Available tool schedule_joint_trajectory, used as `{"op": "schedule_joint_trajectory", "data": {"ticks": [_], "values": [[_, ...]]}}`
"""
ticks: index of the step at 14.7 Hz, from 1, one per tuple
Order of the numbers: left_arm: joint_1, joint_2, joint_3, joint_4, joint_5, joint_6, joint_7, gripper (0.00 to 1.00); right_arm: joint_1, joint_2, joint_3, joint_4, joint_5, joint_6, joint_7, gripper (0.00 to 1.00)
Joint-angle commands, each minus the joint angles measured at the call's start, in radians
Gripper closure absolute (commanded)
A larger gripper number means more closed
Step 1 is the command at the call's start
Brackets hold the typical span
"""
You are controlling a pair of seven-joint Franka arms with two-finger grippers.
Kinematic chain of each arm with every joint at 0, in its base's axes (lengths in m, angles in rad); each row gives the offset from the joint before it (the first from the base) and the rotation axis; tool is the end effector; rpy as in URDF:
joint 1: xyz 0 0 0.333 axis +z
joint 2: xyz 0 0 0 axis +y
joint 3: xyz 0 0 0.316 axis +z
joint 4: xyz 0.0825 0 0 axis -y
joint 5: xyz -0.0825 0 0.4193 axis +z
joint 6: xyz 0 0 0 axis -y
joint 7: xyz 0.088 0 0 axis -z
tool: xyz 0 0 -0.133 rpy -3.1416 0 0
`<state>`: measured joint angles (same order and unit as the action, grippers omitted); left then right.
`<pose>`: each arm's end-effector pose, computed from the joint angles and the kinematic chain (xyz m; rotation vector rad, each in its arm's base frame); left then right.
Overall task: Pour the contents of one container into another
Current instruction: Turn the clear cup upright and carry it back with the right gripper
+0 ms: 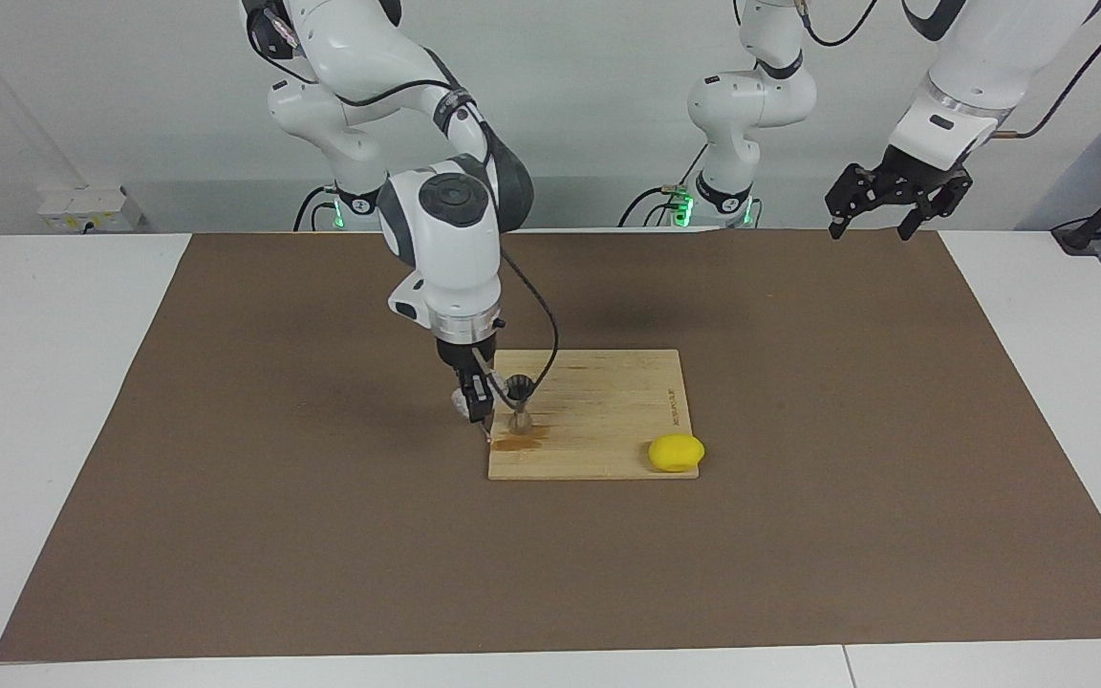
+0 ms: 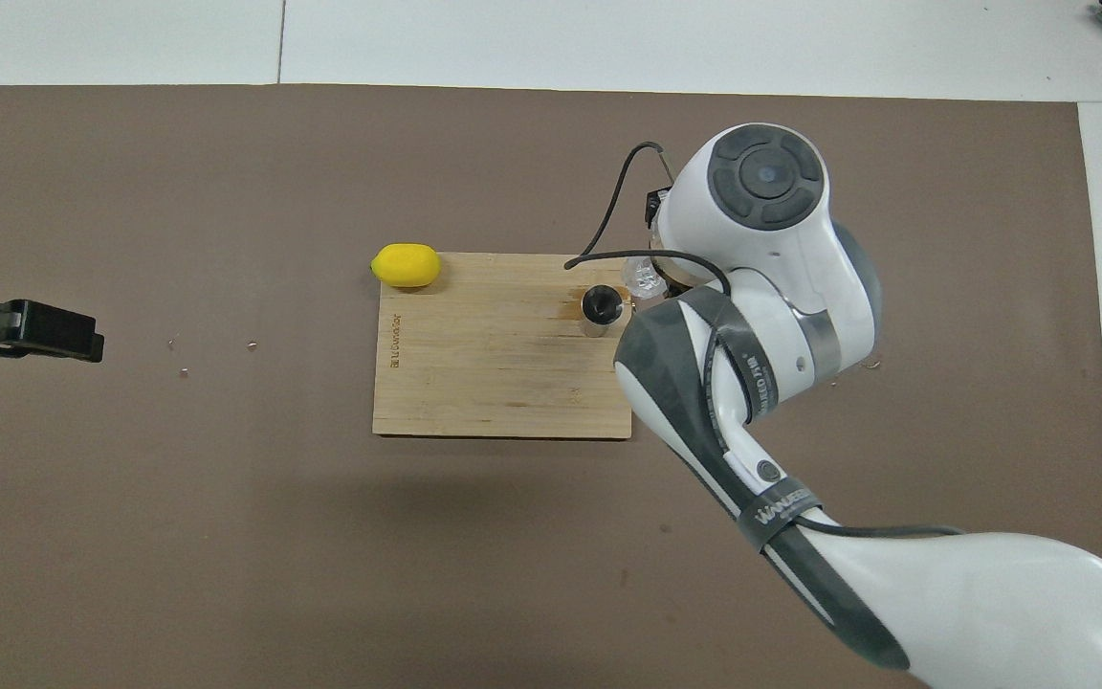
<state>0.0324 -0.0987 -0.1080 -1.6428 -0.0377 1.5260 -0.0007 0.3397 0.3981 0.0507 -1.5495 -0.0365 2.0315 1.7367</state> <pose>0.5515 -0.0497 0.6144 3.1129 -0.1177 -0.0307 0.6662 0.2667 0.3899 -2.4126 1.9040 -0.0818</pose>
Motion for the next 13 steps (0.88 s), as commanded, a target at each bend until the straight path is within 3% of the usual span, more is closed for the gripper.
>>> {"op": "schedule_joint_trajectory", "data": {"ticks": [1,8,13], "values": [[0.006,-0.006,-0.001,0.001,-0.011,-0.015,0.005,0.0,-0.082,0.001,0.011,-0.02,0.145,0.004,-0.043,1.0],[0.006,-0.006,-0.001,0.001,-0.011,-0.015,0.005,0.0,-0.275,-0.088,0.011,-0.299,0.51,0.102,-0.441,1.0],[0.006,-0.006,-0.001,0.001,-0.011,-0.015,0.005,0.0,-0.389,-0.07,0.011,-0.368,0.653,0.101,-0.653,1.0]]}}
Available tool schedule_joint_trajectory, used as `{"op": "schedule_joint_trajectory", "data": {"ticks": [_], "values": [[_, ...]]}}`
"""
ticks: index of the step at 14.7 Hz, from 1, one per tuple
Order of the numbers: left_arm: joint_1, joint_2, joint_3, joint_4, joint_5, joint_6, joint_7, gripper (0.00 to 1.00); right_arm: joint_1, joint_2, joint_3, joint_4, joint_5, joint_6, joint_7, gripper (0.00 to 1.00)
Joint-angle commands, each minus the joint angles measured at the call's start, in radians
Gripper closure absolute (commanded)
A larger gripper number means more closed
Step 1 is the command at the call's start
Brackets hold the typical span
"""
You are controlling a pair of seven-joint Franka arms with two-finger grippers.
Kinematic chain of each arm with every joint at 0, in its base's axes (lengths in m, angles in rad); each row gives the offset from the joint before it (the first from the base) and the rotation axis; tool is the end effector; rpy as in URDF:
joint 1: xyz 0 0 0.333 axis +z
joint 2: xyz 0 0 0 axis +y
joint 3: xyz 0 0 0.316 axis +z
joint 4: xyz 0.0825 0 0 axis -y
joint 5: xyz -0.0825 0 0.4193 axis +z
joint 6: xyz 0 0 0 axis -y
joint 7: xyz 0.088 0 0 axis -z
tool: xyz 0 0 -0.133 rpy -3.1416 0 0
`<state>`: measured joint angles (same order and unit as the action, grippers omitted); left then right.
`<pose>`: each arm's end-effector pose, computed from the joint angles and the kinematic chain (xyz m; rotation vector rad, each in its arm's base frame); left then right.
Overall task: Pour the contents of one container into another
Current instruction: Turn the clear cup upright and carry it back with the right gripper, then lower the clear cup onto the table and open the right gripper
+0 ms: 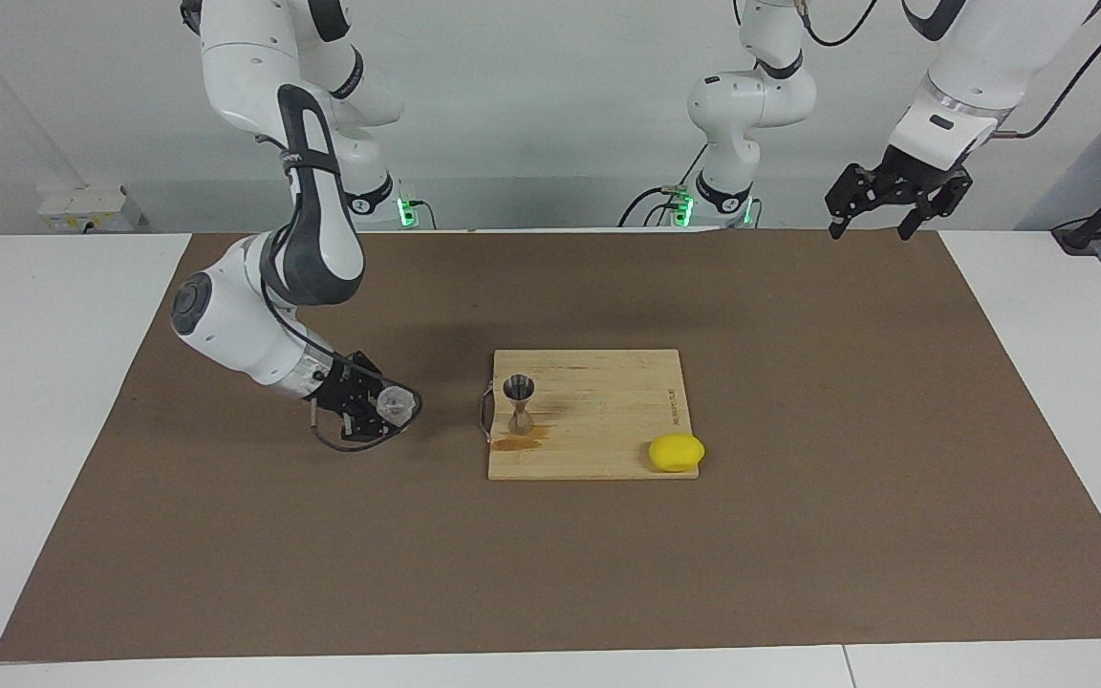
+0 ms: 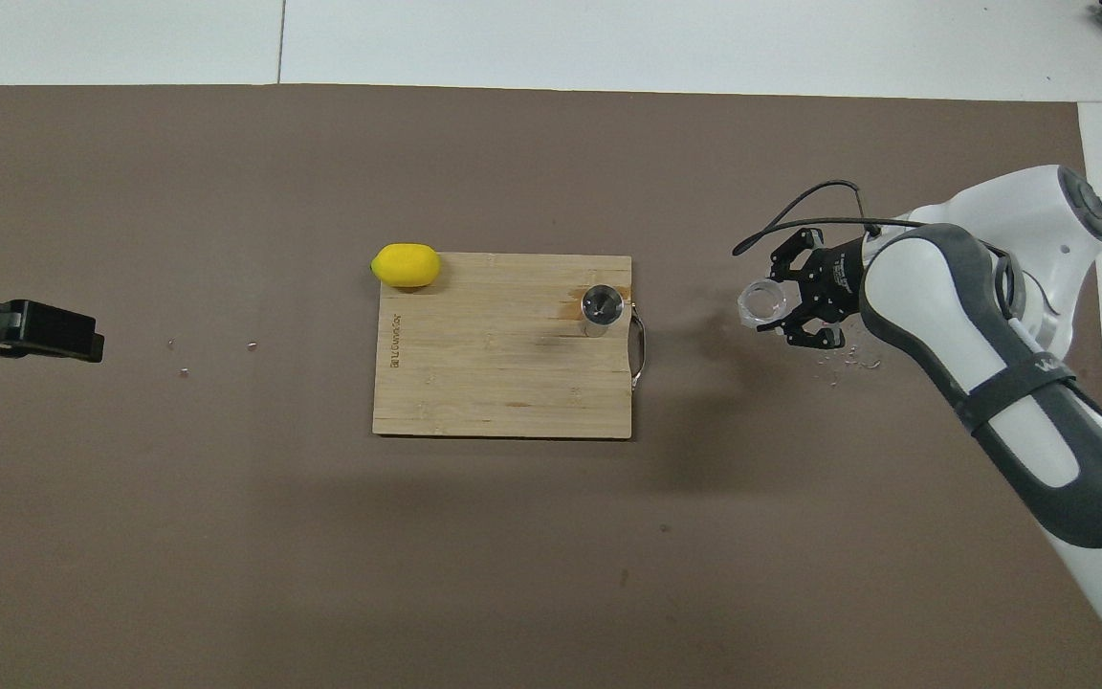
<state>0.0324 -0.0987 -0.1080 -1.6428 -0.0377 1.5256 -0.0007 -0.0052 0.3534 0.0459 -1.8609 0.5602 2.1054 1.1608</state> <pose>0.5514 -0.0496 0.6144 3.1129 -0.1178 -0.0313 0.6492 0.0624 0.2829 -2.0764 1.8212 0.5069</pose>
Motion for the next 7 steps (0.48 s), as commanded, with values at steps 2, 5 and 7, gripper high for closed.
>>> {"op": "schedule_joint_trajectory", "data": {"ticks": [2,5,7], "values": [[0.007,-0.006,-0.001,0.001,-0.011,-0.015,0.005,0.0,-0.097,-0.005,0.015,-0.063,0.102,0.012,-0.143,1.0],[0.006,-0.006,-0.001,0.001,-0.011,-0.015,0.005,0.0,-0.163,0.027,0.015,-0.066,0.138,-0.025,-0.251,1.0],[0.006,-0.006,-0.001,0.001,-0.011,-0.015,0.005,0.0,-0.199,0.033,0.015,-0.086,0.158,-0.03,-0.285,1.0]]}}
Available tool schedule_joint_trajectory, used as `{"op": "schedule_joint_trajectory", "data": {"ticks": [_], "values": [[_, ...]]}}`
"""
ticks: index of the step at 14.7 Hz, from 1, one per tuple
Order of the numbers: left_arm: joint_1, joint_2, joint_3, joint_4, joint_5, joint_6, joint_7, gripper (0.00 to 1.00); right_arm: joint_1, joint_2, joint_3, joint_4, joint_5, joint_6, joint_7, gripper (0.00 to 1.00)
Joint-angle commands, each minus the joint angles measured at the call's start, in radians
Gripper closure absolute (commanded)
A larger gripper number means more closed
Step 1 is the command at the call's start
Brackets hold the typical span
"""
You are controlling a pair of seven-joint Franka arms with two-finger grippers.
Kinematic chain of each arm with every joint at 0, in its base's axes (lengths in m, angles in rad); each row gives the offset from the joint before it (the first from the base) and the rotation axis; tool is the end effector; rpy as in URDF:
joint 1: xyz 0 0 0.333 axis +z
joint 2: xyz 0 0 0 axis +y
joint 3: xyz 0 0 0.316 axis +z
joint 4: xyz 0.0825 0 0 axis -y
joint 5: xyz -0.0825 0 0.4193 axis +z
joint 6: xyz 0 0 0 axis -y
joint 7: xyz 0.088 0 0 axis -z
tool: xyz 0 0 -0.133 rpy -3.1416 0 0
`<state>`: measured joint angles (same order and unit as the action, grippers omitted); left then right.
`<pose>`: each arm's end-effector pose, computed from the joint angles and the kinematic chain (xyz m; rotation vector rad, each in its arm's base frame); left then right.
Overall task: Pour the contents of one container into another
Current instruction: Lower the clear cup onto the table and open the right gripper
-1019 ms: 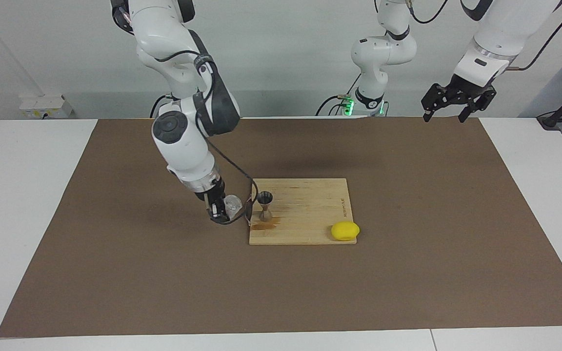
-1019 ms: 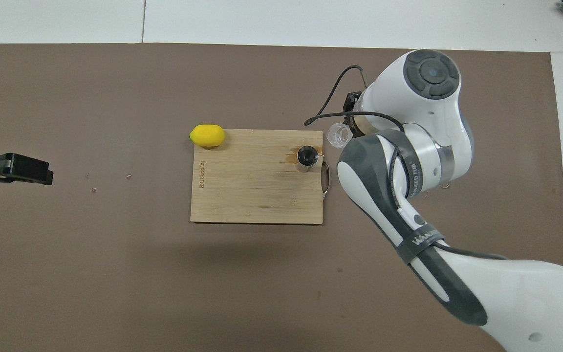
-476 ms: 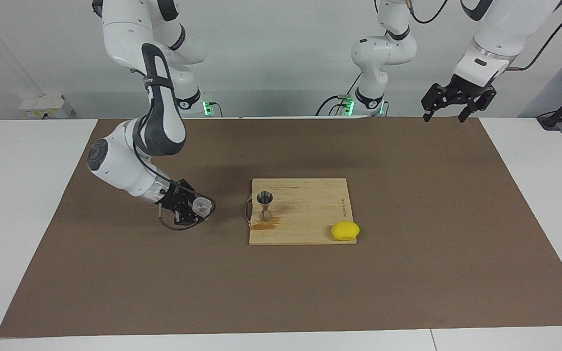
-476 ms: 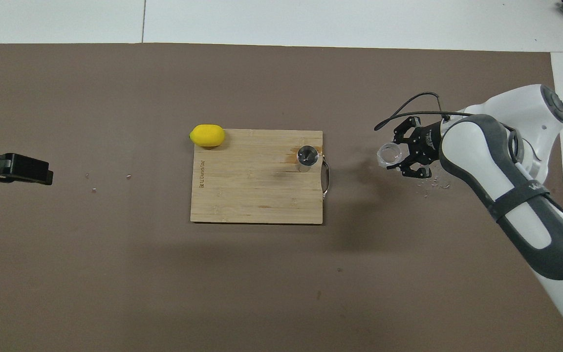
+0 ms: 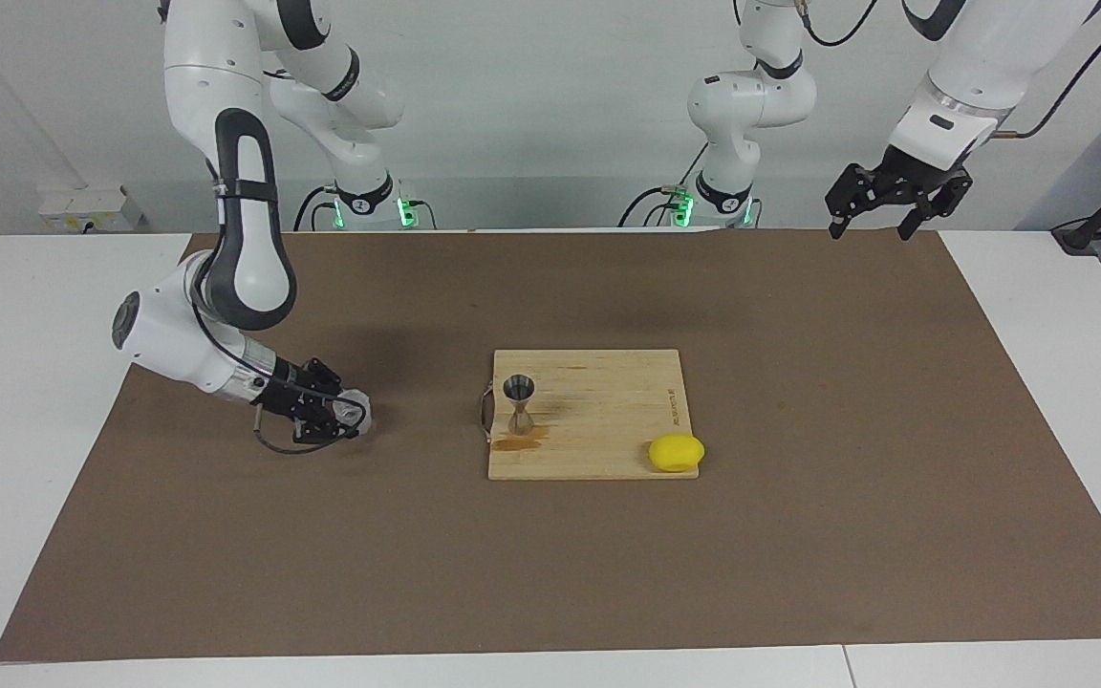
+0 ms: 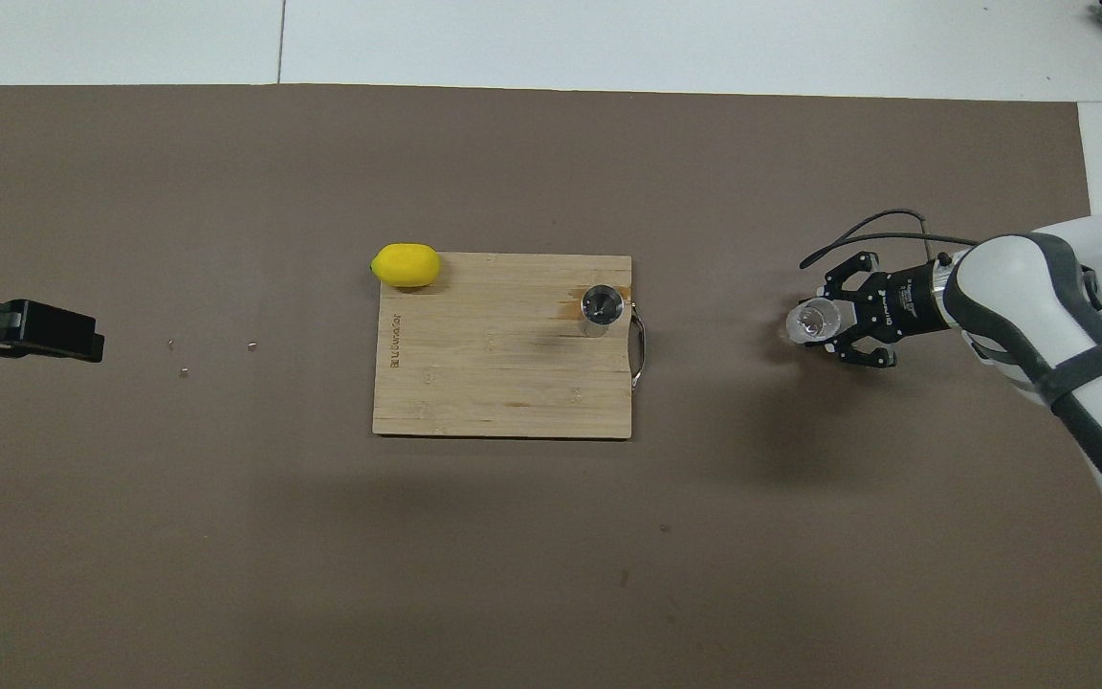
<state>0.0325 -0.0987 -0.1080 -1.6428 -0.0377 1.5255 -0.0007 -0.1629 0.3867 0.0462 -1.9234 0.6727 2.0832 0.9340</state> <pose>0.5514 -0.0496 0.6144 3.1129 -0.1176 -0.0314 0.6287 -0.0285 0.2364 -1.9789 1.7704 0.5800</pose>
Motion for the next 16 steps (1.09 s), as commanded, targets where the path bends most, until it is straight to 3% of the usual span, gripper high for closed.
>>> {"op": "schedule_joint_trajectory", "data": {"ticks": [1,5,6,7,8,13,16], "values": [[0.006,-0.006,-0.001,0.001,-0.011,-0.015,0.005,0.0,-0.044,0.0,0.015,-0.037,0.066,-0.006,-0.085,1.0],[0.006,-0.006,-0.001,0.001,-0.011,-0.015,0.005,0.0,-0.07,-0.014,0.014,-0.086,0.077,0.003,-0.098,1.0],[0.006,-0.006,-0.001,0.001,-0.011,-0.015,0.005,0.0,-0.069,-0.015,0.014,-0.098,0.076,0.014,-0.096,0.84],[0.006,-0.006,-0.001,0.001,-0.011,-0.015,0.005,0.0,-0.06,-0.017,0.012,-0.098,0.074,0.014,-0.098,0.34],[0.006,-0.006,-0.001,0.001,-0.011,-0.015,0.005,0.0,-0.055,-0.016,0.012,-0.097,0.07,0.014,-0.086,0.04],[0.006,-0.006,-0.001,0.0,-0.011,-0.015,0.005,0.0,-0.053,-0.095,0.011,-0.13,0.05,0.014,-0.109,0.0],[0.007,-0.006,-0.001,0.0,-0.011,-0.015,0.005,0.0,-0.047,-0.161,0.011,-0.152,-0.051,0.002,-0.139,0.0]]}}
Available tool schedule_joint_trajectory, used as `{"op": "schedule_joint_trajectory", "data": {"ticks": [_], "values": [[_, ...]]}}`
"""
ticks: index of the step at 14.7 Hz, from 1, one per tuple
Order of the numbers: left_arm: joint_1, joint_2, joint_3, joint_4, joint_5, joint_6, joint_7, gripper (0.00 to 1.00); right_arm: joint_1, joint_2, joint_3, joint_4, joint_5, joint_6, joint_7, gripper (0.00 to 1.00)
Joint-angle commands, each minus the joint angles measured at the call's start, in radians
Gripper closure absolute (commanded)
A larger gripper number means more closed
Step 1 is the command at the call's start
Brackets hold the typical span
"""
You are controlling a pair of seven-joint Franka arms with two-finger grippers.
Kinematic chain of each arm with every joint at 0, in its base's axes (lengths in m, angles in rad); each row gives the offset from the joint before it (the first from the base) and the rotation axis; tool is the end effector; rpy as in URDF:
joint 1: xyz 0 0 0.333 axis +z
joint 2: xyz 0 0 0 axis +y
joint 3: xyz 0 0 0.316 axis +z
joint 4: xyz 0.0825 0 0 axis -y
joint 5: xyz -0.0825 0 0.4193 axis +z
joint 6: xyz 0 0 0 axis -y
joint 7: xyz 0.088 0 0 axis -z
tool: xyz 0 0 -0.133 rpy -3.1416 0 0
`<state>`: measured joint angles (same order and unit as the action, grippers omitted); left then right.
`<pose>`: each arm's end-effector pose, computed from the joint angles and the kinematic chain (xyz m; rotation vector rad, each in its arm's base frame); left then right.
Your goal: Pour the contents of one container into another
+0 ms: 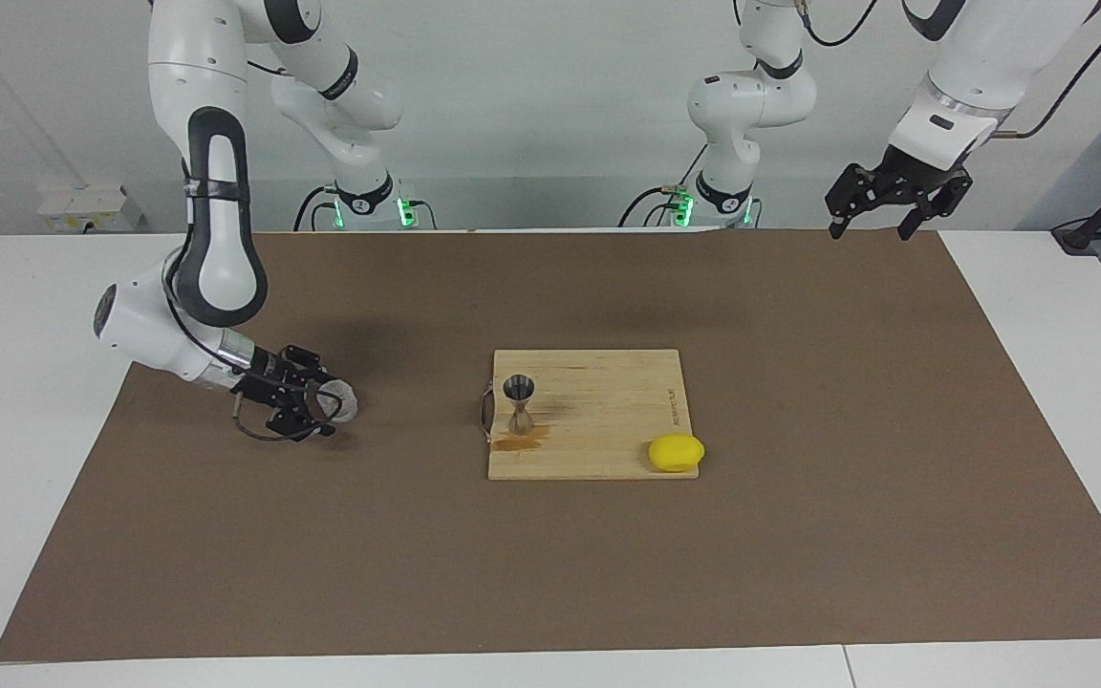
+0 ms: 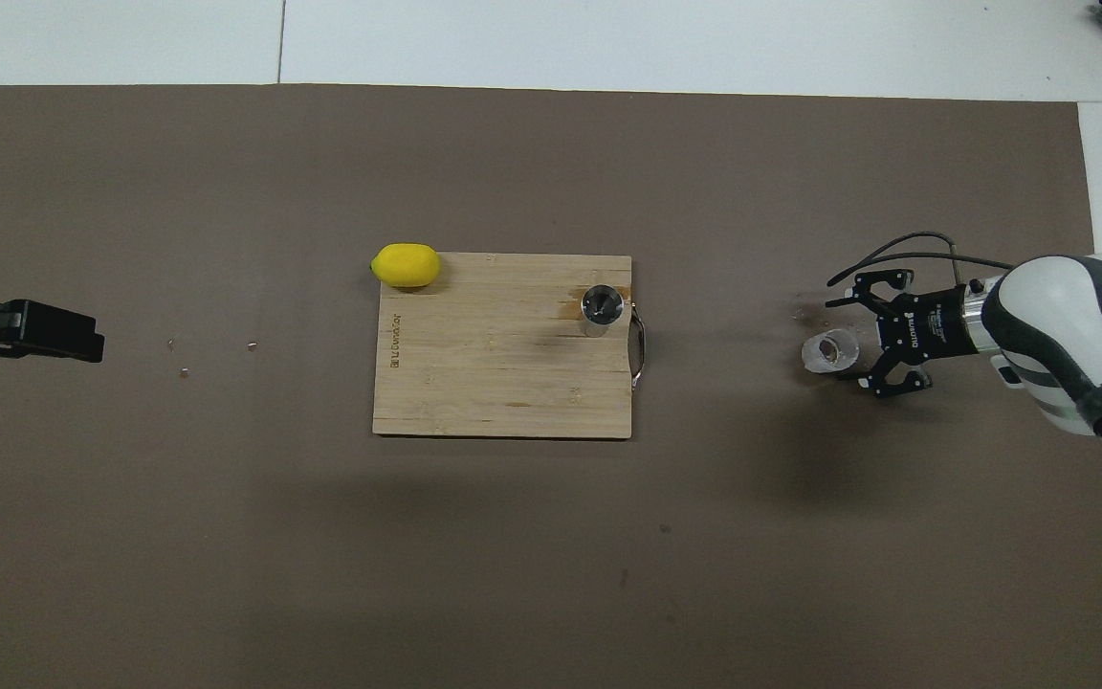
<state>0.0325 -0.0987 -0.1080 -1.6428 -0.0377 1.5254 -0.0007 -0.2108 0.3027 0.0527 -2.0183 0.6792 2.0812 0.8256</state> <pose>0.5514 -0.0496 0.6143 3.1129 -0.1176 -0.0316 0.6007 -0.0494 0.2473 -2.0154 1.6950 0.5468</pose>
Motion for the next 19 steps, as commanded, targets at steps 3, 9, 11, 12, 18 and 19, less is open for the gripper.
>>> {"op": "schedule_joint_trajectory", "data": {"ticks": [3,9,11,12,18,19], "values": [[0.006,-0.006,-0.001,0.001,-0.011,-0.014,0.005,0.0,0.039,-0.135,0.006,-0.06,-0.234,-0.047,-0.051,0.0],[0.006,-0.006,-0.001,0.001,-0.011,-0.014,0.005,0.0,0.174,-0.154,0.006,-0.054,-0.501,-0.113,-0.325,0.0],[0.006,-0.006,-0.001,0.001,-0.011,-0.014,0.005,0.0,0.223,-0.159,0.006,-0.053,-0.62,-0.113,-0.365,0.0],[0.006,-0.007,-0.001,0.0,-0.011,-0.014,0.005,0.0,0.243,-0.169,0.007,-0.053,-0.679,-0.116,-0.367,0.0],[0.006,-0.006,-0.001,0.0,-0.011,-0.014,0.005,0.0,0.248,-0.276,0.01,-0.028,-0.713,-0.133,-0.598,0.0],[0.006,-0.006,-0.001,0.001,-0.011,-0.014,0.005,0.0,0.232,-0.296,0.01,-0.016,-0.711,-0.133,-0.621,0.0]]}}
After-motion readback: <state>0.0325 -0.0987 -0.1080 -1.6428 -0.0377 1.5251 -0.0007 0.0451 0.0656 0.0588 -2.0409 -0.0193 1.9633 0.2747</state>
